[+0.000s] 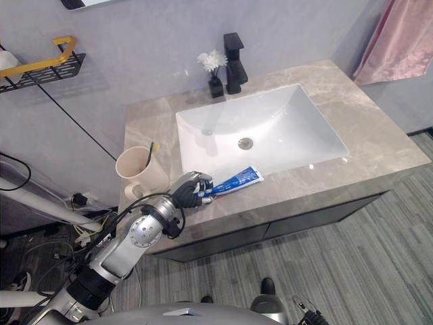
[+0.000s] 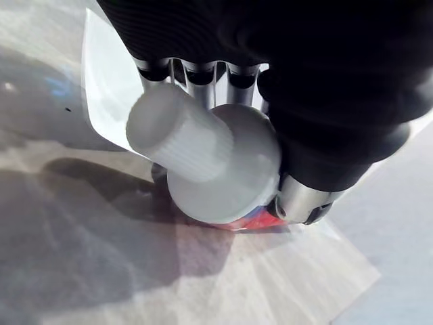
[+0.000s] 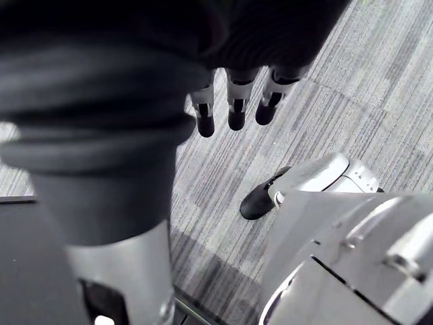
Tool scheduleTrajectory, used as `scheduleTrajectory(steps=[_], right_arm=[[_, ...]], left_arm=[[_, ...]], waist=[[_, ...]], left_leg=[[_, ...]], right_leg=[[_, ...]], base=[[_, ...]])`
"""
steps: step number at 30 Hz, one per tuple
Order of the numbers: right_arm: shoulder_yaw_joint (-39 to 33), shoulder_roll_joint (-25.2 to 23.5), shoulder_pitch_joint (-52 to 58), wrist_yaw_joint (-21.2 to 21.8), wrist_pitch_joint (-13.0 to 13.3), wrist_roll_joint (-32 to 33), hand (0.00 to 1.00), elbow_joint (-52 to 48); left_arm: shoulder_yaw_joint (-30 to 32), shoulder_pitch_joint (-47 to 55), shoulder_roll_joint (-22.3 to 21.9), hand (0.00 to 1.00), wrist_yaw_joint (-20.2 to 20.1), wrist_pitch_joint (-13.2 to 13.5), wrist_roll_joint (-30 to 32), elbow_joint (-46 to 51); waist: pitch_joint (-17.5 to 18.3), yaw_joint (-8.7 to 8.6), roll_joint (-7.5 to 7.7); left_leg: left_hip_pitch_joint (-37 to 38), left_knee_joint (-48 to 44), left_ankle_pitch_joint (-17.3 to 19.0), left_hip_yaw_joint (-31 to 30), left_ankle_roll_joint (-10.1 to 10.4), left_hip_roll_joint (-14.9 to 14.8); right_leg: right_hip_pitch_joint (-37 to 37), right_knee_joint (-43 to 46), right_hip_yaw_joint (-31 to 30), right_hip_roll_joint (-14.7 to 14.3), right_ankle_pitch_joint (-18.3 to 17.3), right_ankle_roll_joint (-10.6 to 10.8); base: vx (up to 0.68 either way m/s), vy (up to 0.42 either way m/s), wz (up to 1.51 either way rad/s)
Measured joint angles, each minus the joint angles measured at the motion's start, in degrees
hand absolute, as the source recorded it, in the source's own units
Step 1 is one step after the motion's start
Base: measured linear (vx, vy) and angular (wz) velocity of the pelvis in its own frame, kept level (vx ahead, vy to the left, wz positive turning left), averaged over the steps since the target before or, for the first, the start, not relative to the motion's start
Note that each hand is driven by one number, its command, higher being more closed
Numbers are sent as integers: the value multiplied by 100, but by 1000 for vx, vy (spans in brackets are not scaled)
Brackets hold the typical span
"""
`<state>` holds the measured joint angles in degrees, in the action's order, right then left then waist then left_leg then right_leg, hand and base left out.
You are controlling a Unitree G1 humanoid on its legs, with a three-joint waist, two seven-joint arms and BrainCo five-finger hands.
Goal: Organize washtable
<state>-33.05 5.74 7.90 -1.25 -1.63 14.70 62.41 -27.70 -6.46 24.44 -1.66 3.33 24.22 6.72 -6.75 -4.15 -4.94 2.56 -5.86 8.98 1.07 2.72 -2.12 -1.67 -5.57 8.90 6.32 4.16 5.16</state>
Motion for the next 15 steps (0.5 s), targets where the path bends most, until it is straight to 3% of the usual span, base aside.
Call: scheduleTrajectory(steps=[7, 9, 15], right_arm=[[68, -24, 45, -29, 103, 457, 0, -376], [75, -74, 146, -87, 114, 482, 0, -919], [495, -323, 669, -228, 357, 709, 0, -4038]], left_arm=[[-1, -30, -1, 100, 53, 88, 116, -4], [6, -48, -43, 100, 76, 88, 118, -3], [83, -228, -247, 100, 119, 75, 101, 92]], waist=[[5, -3, 6], [20, 11, 10], [88, -14, 122]], left_leg=[[-2, 28, 0, 49, 0, 0], [-27, 29, -1, 124, -1, 0], [-83, 22, 8, 509, -13, -6]], right_leg=[[43, 3, -47, -4, 5, 6], [102, 31, -141, -2, 20, 26], [356, 34, -551, -33, 139, 38]], base=[[6, 1, -3], [5, 11, -19], [-8, 16, -33]])
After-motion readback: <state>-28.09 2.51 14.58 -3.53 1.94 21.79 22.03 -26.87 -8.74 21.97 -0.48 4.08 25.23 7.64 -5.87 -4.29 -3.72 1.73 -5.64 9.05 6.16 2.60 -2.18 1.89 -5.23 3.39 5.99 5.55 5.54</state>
